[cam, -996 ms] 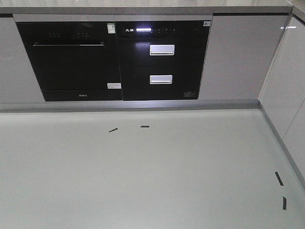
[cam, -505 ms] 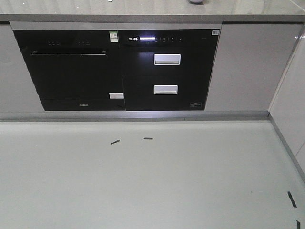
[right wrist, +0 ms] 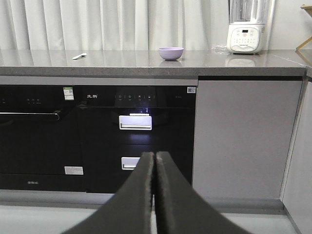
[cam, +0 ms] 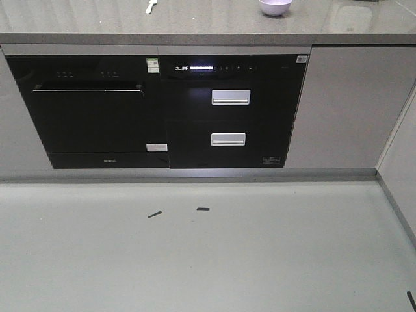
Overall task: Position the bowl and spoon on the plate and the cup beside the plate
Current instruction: 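Drive the base toward the counter with the spoon and bowl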
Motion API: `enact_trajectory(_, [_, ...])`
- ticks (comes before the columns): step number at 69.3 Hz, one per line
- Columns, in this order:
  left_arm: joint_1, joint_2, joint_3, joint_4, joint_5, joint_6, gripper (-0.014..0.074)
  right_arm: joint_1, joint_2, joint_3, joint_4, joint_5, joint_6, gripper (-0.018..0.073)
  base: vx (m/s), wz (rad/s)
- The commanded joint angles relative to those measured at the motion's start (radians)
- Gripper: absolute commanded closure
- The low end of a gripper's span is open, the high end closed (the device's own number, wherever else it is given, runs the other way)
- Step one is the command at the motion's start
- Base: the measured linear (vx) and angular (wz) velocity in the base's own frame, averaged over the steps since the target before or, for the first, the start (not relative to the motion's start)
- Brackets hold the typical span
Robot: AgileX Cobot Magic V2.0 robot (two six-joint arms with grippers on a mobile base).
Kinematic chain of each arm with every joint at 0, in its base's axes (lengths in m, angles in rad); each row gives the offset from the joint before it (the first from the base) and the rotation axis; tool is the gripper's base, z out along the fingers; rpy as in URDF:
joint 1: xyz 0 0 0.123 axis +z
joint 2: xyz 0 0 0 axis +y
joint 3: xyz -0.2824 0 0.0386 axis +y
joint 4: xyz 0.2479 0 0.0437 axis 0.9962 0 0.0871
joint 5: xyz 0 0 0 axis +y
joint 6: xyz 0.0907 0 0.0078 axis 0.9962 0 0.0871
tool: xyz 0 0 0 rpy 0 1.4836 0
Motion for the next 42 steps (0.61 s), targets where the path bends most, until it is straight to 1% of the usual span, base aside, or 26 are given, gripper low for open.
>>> enact_trajectory(1, [0.003,-0.015,-0.008,-0.007,-0.075,0.0,0.0603,-0.005,-0.01,0.004,-0.003,-0.073,-0.001,0.0568,0.26,-0.03])
enact_trajectory(42, [0.003,-0.015,-0.008,-0.007,-0.075,0.0,0.0603,-0.005,-0.01,0.004,-0.003,-0.073,-0.001,0.0568,0.25,-0.04])
